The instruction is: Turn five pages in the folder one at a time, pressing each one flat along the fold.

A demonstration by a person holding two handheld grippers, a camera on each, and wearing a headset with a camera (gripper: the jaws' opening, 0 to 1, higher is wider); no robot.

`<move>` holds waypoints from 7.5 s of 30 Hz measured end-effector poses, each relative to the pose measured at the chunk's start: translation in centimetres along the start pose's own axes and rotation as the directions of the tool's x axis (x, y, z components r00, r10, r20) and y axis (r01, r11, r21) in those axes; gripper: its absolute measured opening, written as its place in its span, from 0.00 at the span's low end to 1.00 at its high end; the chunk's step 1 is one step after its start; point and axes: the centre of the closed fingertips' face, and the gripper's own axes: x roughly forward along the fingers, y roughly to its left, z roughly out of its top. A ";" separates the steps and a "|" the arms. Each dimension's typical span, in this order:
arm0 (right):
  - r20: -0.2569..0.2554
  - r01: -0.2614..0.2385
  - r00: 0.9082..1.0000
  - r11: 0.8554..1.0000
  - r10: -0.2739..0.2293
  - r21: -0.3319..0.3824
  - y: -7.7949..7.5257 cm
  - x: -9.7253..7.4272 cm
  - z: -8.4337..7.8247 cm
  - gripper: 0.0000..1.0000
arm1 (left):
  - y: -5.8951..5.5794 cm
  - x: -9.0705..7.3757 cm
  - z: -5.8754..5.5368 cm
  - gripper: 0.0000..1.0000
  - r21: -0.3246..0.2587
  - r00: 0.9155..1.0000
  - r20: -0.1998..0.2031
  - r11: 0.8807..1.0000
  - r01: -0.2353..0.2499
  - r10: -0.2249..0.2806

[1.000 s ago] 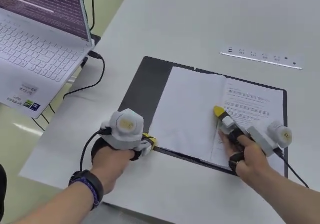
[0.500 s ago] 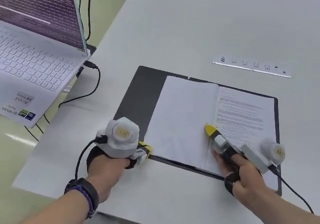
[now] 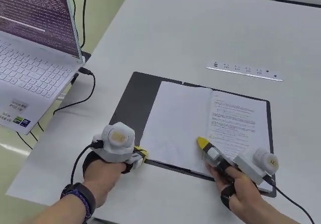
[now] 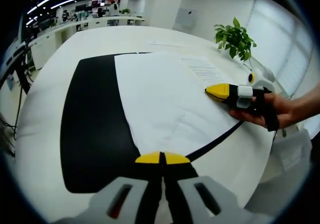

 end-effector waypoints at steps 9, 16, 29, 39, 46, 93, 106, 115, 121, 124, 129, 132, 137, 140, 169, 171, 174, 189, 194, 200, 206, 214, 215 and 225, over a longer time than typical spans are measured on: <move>-0.020 -0.005 1.000 1.000 0.005 -0.009 0.3 -1.0 -1.2 0.00 | 0.0 0.0 0.0 0.00 0.008 1.000 -0.003 1.000 0.001 -0.001; -0.029 -0.005 1.000 1.000 0.005 -0.015 0.6 -1.6 -1.9 0.00 | -0.1 0.0 0.0 0.00 0.012 1.000 -0.007 1.000 0.004 -0.003; -0.054 0.009 0.998 0.999 -0.011 -0.036 1.0 -2.7 -3.2 0.00 | 0.0 0.1 0.0 0.00 0.032 1.000 -0.023 0.999 -0.002 0.003; -0.046 0.034 0.998 0.999 -0.035 -0.021 0.9 -3.1 -3.7 0.00 | -0.1 0.1 0.0 0.00 0.065 0.999 -0.032 0.998 -0.009 0.011; -0.045 0.050 0.998 0.999 -0.050 -0.006 0.8 -3.4 -3.9 0.00 | -0.1 0.1 0.0 0.00 0.062 0.999 -0.034 0.998 0.001 0.001; 0.025 0.165 0.986 0.986 -0.166 0.029 0.1 -10.0 -1.8 0.26 | -4.3 -3.5 2.1 0.31 -0.074 0.995 0.094 0.997 -0.024 0.031; 0.062 0.181 0.982 0.983 -0.179 -0.036 -0.5 -14.0 0.4 0.33 | -4.2 -6.2 3.5 0.42 -0.119 0.987 0.157 0.993 -0.006 0.025; -0.002 0.166 0.985 0.963 -0.170 -0.214 0.5 -15.2 1.0 0.39 | -5.3 -7.8 3.6 0.49 -0.034 0.987 0.159 0.999 0.006 0.000; -0.025 0.143 0.987 0.946 -0.157 -0.293 1.0 -16.2 1.4 0.44 | -5.9 -9.1 3.5 0.51 0.056 0.989 0.147 0.998 -0.008 0.000; -0.042 0.132 0.987 0.929 -0.156 -0.346 1.3 -16.7 1.5 0.45 | -6.4 -10.0 3.4 0.54 0.088 0.989 0.150 0.996 -0.008 -0.006; -0.044 0.124 0.988 0.919 -0.151 -0.373 1.7 -17.7 1.3 0.46 | -6.9 -10.9 3.0 0.58 0.128 0.989 0.150 0.992 -0.006 -0.014; -0.039 0.114 0.989 0.910 -0.141 -0.399 2.3 -18.5 1.2 0.50 | -7.1 -11.4 2.8 0.61 0.147 0.989 0.146 0.989 -0.011 -0.011; -0.047 0.096 0.990 0.890 -0.130 -0.445 3.2 -19.5 1.1 0.55 | -7.3 -12.2 3.2 0.65 0.148 0.986 0.168 0.989 -0.015 -0.010; -0.054 0.088 0.990 0.870 -0.130 -0.485 3.7 -20.0 1.1 0.58 | -7.7 -12.5 3.4 0.67 0.161 0.984 0.179 0.987 -0.020 -0.010; -0.041 0.121 0.986 0.868 -0.160 -0.482 3.3 -23.1 2.0 0.71 | -11.5 -10.9 4.2 0.71 0.224 0.981 0.152 0.971 0.081 -0.117; -0.038 0.124 0.986 0.869 -0.162 -0.479 3.2 -23.3 2.1 0.71 | -11.8 -10.6 4.2 0.71 0.238 0.982 0.141 0.968 0.086 -0.122; -0.034 0.126 0.986 0.873 -0.161 -0.471 3.0 -23.6 2.2 0.71 | -12.1 -10.3 4.5 0.70 0.234 0.981 0.139 0.967 0.102 -0.137; -0.033 0.139 0.985 0.889 -0.170 -0.437 1.9 -25.2 2.6 0.72 | -15.9 -7.4 5.9 0.67 0.295 0.971 0.093 0.938 0.183 -0.218; -0.015 0.148 0.985 0.896 -0.169 -0.419 1.6 -25.6 3.1 0.71 | -17.3 -6.2 6.3 0.66 0.327 0.968 0.066 0.922 0.209 -0.243; -0.005 0.160 0.984 0.901 -0.176 -0.404 1.0 -26.0 3.3 0.71 | -18.5 -4.8 7.0 0.65 0.343 0.962 0.050 0.909 0.235 -0.268; -0.001 0.169 0.983 0.904 -0.185 -0.392 0.4 -26.3 3.3 0.71 | -19.9 -3.3 7.6 0.64 0.352 0.957 0.037 0.900 0.258 -0.289; -0.006 0.167 0.983 0.908 -0.183 -0.385 0.1 -26.2 3.1 0.70 | -22.3 -0.8 8.4 0.62 0.371 0.946 0.011 0.880 0.297 -0.324; -0.006 0.168 0.983 0.908 -0.185 -0.383 0.0 -26.2 3.1 0.70 | -22.7 -0.3 8.4 0.62 0.372 0.943 0.008 0.877 0.306 -0.332; -0.005 0.172 0.982 0.915 -0.187 -0.364 -0.7 -26.5 3.3 0.69 | -24.9 3.5 7.6 0.59 0.370 0.936 -0.024 0.867 0.334 -0.350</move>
